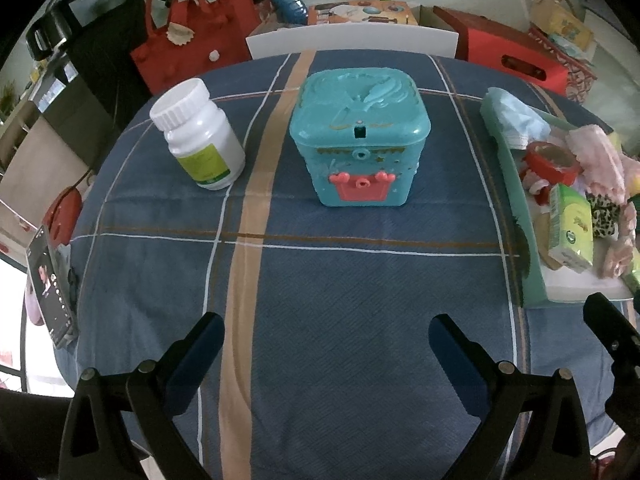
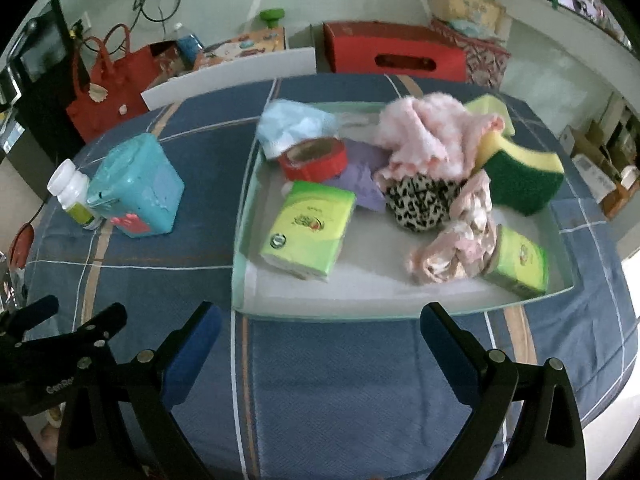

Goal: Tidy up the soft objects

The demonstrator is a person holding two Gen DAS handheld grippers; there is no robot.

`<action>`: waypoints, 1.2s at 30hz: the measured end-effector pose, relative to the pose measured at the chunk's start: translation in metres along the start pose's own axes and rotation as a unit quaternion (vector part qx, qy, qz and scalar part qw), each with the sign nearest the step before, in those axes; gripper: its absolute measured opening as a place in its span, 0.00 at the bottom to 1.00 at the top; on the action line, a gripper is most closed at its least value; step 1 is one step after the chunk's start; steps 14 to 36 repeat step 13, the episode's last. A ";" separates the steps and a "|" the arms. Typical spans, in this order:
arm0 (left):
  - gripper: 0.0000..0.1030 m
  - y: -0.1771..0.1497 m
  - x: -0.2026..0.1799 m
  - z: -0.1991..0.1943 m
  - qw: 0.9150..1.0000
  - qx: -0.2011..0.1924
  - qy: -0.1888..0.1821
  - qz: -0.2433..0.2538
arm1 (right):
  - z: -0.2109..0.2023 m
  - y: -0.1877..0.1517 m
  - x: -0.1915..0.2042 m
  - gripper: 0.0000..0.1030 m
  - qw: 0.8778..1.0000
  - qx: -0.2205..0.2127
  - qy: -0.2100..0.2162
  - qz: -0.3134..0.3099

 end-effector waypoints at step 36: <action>1.00 0.005 0.010 -0.001 1.000 -0.002 -0.009 -0.003 | -0.015 0.005 0.006 0.97 0.998 -0.045 -0.052 -0.012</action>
Point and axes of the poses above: each gripper's, at about its wrist camera, not at the fingertips, and z roughly the way its jaws point, x to its left, y to its top, the point moved 7 cm from there along z, roughly the way its jaws point, and after that the axes turned 10 degrees about x, right-handed, at the moved point
